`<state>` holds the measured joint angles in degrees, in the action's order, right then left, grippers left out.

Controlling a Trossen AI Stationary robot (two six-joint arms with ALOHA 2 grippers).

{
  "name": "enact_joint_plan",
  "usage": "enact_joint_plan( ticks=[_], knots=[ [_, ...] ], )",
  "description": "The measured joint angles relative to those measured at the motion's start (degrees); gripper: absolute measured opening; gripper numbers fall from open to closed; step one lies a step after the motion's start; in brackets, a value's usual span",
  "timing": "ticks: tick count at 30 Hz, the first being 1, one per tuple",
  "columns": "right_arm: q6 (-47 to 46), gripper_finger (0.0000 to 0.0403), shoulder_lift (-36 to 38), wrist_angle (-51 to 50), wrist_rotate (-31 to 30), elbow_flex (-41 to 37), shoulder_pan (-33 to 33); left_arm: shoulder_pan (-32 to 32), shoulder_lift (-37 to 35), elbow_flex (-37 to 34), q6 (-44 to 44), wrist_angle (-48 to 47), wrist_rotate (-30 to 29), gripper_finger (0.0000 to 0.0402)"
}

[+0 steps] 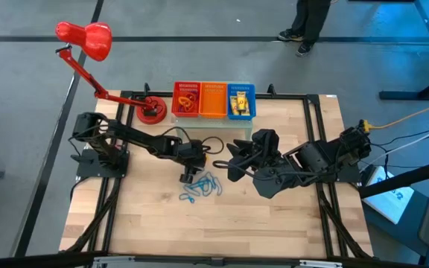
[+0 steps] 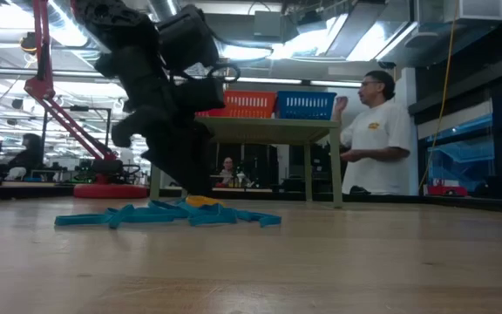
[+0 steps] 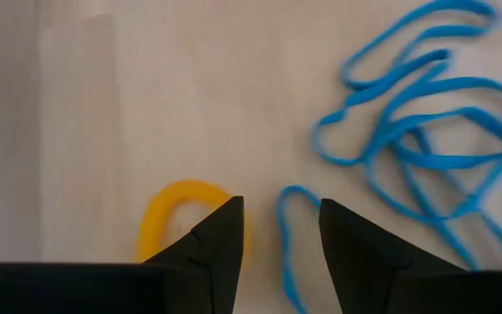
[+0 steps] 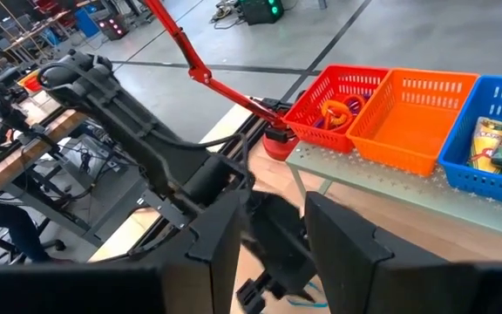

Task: Pick & Place Office Desk Supplies
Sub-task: Put the yellow spring keychain into the red bin on the shelf

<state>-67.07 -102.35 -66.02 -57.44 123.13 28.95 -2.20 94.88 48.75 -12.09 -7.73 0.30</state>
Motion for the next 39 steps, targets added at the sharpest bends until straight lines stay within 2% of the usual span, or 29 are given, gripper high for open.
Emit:
enact_joint_plan(
  ticks=[8, 16, 32, 35, 39],
  knots=[
    [0.2, 0.0131, 0.0, -0.12, -0.01, 0.0, 0.04, 3.4, 2.2, 0.0, 2.25, 0.52, 1.34, 0.0145],
    [0.22, 0.0131, 0.0, -0.92, -0.04, 0.0, 0.04, 3.51, 2.94, -0.02, 2.48, 1.97, 2.05, 0.0128],
    [0.61, 0.0131, 0.0, -0.94, -0.04, 0.0, 0.04, 3.75, 6.48, -0.42, 5.64, 3.92, 3.87, 0.0051],
    [0.59, 0.0131, 0.0, -0.92, -0.03, 0.0, 0.04, 3.88, 5.43, -0.44, 7.07, 3.74, 4.26, 0.0018],
    [0.57, 0.0131, 0.0, -0.9, -0.04, 0.0, 0.04, 3.85, 2.5, 0.29, 9.77, 2.61, 6.31, 0.0011]
  ],
)
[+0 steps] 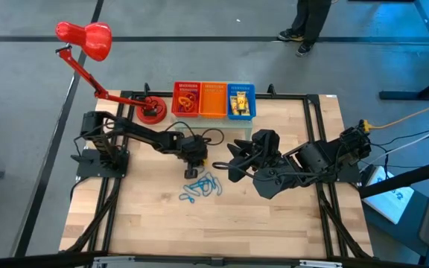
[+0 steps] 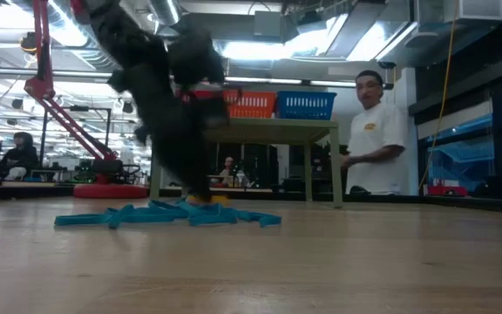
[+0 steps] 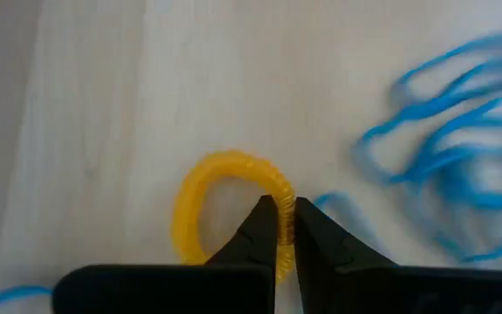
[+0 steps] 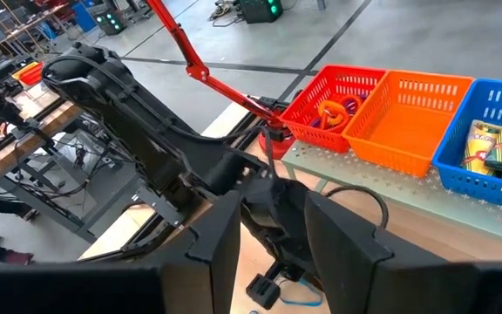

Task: Pick & Place Office Desk Supplies
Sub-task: Put the yellow spring keychain into the red bin on the shelf

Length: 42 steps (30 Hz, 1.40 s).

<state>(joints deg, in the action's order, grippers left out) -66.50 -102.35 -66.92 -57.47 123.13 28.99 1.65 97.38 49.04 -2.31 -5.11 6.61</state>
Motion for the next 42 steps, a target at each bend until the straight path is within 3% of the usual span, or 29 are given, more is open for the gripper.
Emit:
enact_joint_plan(
  ticks=[3, 6, 12, 17, 24, 31, 38, 42],
  knots=[
    [0.0, 0.0131, 0.0, 0.02, 0.0, 0.0, 0.0, -0.59, -5.04, 2.82, 1.19, 2.77, 5.02, 0.0009],
    [-0.02, 0.0131, 0.0, 0.02, -0.14, 0.0, 0.0, -1.81, -10.68, 6.05, 1.7, 2.87, 5.06, 0.0007],
    [-0.24, 0.0131, 0.0, 0.02, -0.17, 0.0, 0.0, -1.26, -22.16, 12.75, 0.3, -1.19, -7.22, 0.0006],
    [-0.33, 0.0131, 0.0, 0.02, -0.44, 0.0, 0.0, 3.46, -28.0, 13.07, -1.27, -7.66, -15.48, 0.0006],
    [-0.17, 0.0131, 0.0, 0.04, -0.61, 0.0, 0.0, 14.42, -27.84, 13.09, -1.11, -10.16, -15.51, 0.0006],
    [-0.53, 0.0131, 0.0, 1.03, -1.66, 0.0, 0.08, 25.78, -25.21, 13.09, 1.73, -11.78, -6.9, 0.0006],
    [-0.52, 0.0132, 0.0, 1.34, -1.7, 0.01, 0.42, 30.9, -23.56, 13.07, 1.01, -13.66, -3.64, 0.0013],
    [-0.52, 0.0132, 0.0, 1.35, -1.68, 0.02, 0.48, 31.62, -23.62, 13.11, 0.81, -13.66, -5.38, 0.0038]
  ],
)
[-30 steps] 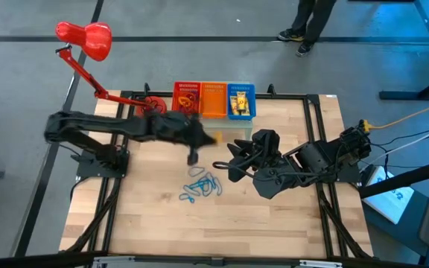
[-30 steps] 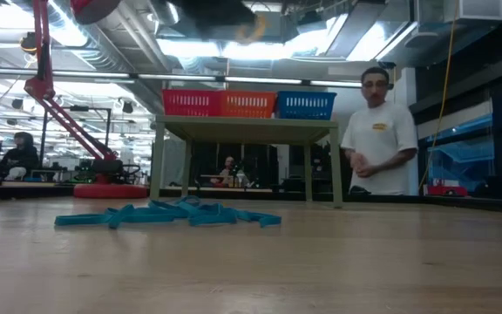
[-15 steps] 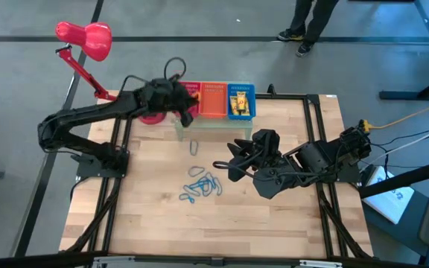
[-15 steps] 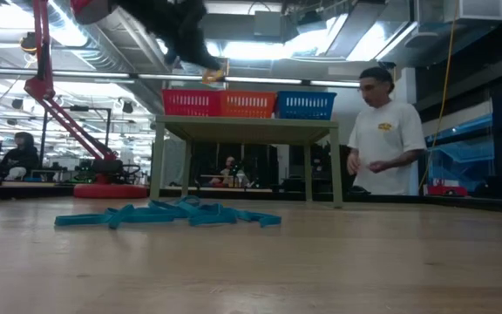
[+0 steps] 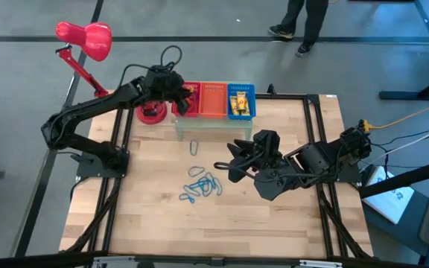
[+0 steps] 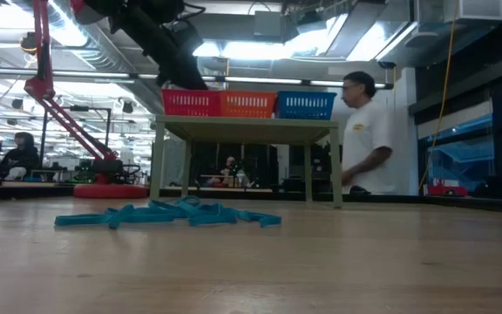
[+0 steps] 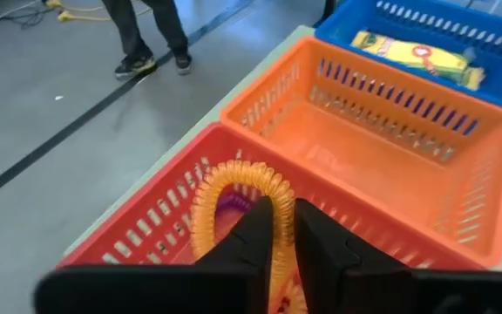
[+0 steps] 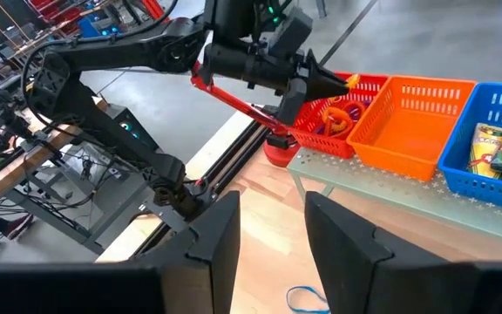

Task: Pick & Place Office Desk Supplies
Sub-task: Put the yellow spring keychain into the red bin on the shelf, then put the blue rubber band into the orange bin on the shelf

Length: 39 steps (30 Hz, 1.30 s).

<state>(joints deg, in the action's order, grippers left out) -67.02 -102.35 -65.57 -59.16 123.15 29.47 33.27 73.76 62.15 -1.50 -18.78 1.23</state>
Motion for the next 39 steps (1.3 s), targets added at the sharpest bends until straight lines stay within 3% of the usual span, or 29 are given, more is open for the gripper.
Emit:
enact_joint_plan(
  ticks=[9, 14, 20, 22, 26, 29, 34, 39],
  knots=[
    [0.15, 0.0132, 0.0, -0.02, 0.03, -0.01, 0.0, 1.03, -2.3, 0.0, -0.61, -0.25, 0.27, 0.0131],
    [0.63, 0.0132, 0.0, -0.04, 0.04, -0.02, 0.0, 0.62, -6.04, 0.0, -2.1, 0.61, 2.85, 0.0156],
    [1.75, 0.0132, 0.0, -0.06, -0.08, -0.02, 0.0, -2.1, -12.5, 0.0, -0.89, -1.16, 14.73, 0.0152],
    [2.5, 0.0132, 0.0, -0.22, -0.22, -0.01, 0.0, -3.23, -15.38, 0.0, -1.49, -4.85, 14.65, 0.0146],
    [2.54, 0.0132, 0.0, -1.99, -0.24, 0.01, 0.0, -3.88, -21.81, 0.0, -4.59, -18.37, 6.83, 0.0138],
    [2.55, 0.0132, 0.0, -2.41, -0.25, 0.01, 0.0, -3.86, -26.99, -0.02, -4.8, -24.18, 4.32, 0.0134],
    [2.84, 0.0132, 0.0, -2.52, 0.07, 0.01, 0.0, -4.91, -33.49, -1.55, -1.37, -28.55, 4.74, 0.0134],
    [1.58, 0.0132, 0.25, -4.75, 0.3, 0.01, 0.0, -10.4, -37.67, -10.1, 7.7, -31.34, 14.44, 0.0134]
  ],
)
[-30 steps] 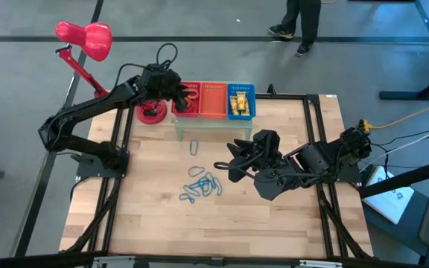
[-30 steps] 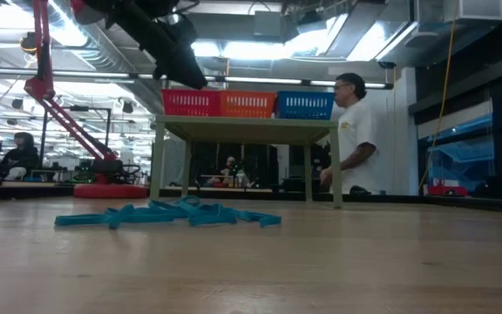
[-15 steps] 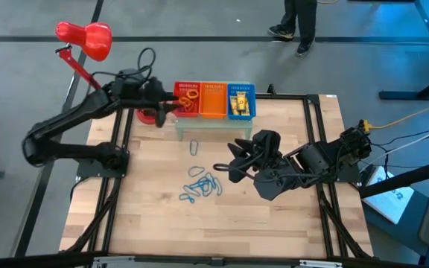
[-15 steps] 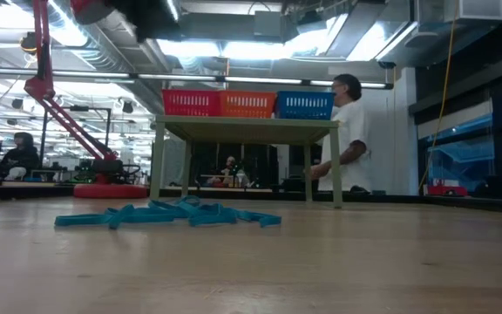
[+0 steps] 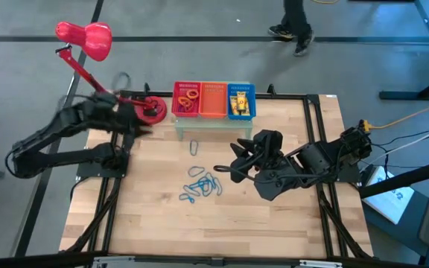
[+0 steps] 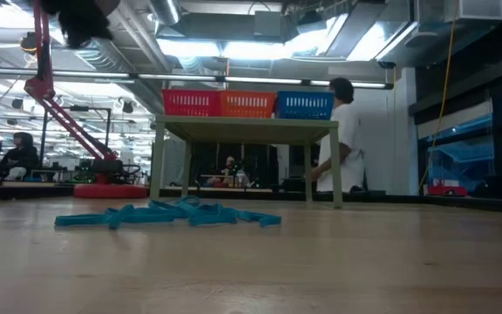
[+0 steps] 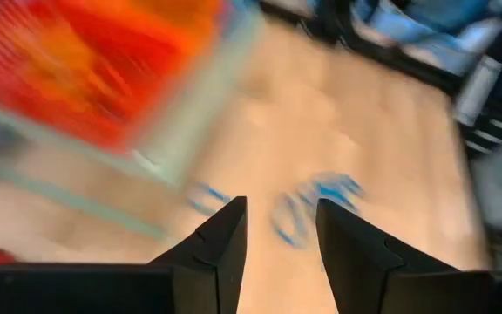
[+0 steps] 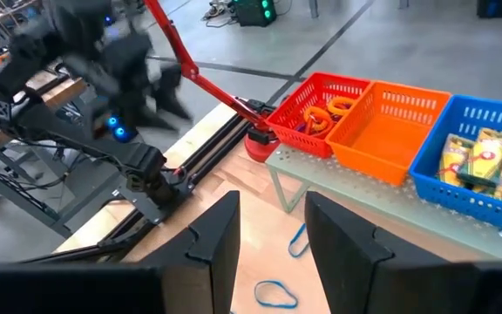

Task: Pick & Place Office Desk Supplies
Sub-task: Put the blue rubber band into the orange bin on the shelf

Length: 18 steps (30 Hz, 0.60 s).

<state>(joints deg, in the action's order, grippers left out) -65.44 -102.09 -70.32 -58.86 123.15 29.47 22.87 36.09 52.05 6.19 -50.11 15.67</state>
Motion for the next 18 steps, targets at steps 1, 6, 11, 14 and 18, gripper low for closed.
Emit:
enact_joint_plan(
  ticks=[1, 6, 11, 14, 18],
  knots=[
    [-0.7, 0.0132, 0.05, -0.47, 0.13, 0.0, 0.0, -1.76, -0.33, -2.29, 2.73, 0.79, 1.21, 0.0134],
    [-2.78, 0.0131, 0.08, -1.1, 0.18, 0.0, 0.0, -13.63, -0.37, -12.81, 13.22, 13.44, 2.88, 0.0134],
    [-3.17, 0.0131, 0.08, -1.12, 0.38, 0.0, 0.0, -24.25, 4.33, -18.55, 12.72, 32.09, -3.44, 0.0134],
    [-3.59, 0.0131, 0.08, -1.12, 0.4, 0.0, 0.0, -27.45, 9.03, -18.29, 8.72, 40.42, -10.62, 0.0135],
    [-3.63, 0.0131, 0.08, -1.1, 0.53, 0.0, 0.0, -27.95, 16.23, -14.28, 4.93, 45.21, -17.63, 0.015]
  ],
)
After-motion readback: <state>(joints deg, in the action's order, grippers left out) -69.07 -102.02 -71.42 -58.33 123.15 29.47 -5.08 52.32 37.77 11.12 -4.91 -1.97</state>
